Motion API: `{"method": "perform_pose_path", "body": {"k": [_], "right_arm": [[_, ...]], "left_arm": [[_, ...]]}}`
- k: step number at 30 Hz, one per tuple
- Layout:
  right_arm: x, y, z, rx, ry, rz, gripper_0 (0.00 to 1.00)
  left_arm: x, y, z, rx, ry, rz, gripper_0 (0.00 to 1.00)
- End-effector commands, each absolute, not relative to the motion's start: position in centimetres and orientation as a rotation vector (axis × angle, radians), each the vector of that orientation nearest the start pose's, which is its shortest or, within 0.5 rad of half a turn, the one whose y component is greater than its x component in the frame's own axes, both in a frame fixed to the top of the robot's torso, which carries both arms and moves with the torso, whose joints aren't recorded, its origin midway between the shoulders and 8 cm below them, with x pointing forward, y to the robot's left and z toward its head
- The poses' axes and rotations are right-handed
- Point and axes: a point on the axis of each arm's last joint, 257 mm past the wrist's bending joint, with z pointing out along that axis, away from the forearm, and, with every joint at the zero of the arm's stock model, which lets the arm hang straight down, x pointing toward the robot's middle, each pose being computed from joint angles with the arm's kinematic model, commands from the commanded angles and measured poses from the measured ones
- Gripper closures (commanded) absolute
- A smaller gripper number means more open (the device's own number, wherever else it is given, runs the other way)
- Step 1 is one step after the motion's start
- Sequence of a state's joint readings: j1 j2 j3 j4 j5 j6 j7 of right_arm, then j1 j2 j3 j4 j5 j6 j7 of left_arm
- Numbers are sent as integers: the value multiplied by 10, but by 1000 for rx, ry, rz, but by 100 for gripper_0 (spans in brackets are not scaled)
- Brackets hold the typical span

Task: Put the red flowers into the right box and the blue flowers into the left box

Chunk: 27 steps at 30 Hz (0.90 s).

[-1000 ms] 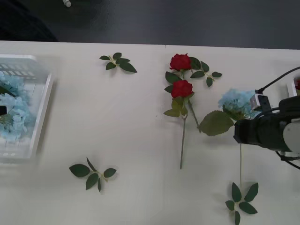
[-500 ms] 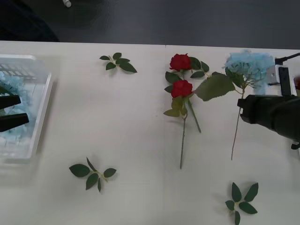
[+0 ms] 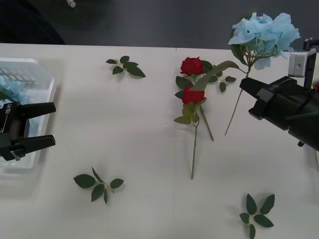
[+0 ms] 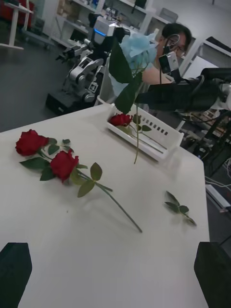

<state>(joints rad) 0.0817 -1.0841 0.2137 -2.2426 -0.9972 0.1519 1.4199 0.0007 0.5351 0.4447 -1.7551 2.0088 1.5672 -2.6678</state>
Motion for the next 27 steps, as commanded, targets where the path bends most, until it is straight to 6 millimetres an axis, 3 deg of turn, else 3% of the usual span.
{"method": "perform_pose_path", "body": {"k": [1,8,16,27], "right_arm": [[428,-150,-40,-519,1482,601,100],[408,-123,-3,-560,1293,667,100],[380,-84,22,-623,1127,767,100],[349,-44,11,-712,1075,863,100]], "left_arm": [[326,211,-95,987,1405,-1017,0],[318,195,-95,982,1356,-1080,0],[324,170,-97,994,1326,-1114,0],[340,129,-93,1025,1291,-1130,0]]}}
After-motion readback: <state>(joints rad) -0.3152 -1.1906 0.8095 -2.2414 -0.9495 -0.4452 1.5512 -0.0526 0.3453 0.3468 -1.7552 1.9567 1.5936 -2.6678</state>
